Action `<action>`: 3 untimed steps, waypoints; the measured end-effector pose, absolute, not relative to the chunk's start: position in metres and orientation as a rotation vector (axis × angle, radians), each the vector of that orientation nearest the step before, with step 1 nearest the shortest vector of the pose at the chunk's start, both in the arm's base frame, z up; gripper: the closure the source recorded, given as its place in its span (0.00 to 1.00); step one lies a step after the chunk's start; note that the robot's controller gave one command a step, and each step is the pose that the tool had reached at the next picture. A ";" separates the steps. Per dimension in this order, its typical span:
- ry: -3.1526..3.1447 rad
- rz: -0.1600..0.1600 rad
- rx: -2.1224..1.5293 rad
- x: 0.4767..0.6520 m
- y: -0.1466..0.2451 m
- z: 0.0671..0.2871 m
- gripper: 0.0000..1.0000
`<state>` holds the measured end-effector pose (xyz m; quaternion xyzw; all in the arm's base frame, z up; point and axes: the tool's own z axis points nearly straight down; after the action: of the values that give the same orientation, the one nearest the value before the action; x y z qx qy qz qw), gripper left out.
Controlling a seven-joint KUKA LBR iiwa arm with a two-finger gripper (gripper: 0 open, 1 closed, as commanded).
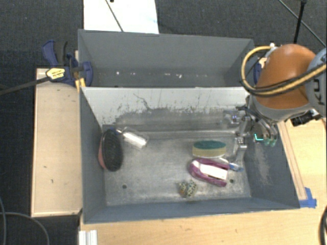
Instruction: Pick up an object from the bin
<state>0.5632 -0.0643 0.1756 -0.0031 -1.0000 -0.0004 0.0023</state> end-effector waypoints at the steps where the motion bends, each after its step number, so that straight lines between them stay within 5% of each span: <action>1: -3.138 0.001 0.057 0.577 -0.054 0.073 0.00; 2: -3.150 0.003 0.060 0.582 -0.055 0.081 1.00; 3: -3.146 0.001 0.062 0.580 -0.054 0.078 0.00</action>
Offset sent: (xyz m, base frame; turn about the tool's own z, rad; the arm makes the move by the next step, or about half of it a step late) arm 0.0149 0.0109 -0.0998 -0.0490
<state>0.5803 -0.0538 0.0782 0.0198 -0.9998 0.0003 -0.0024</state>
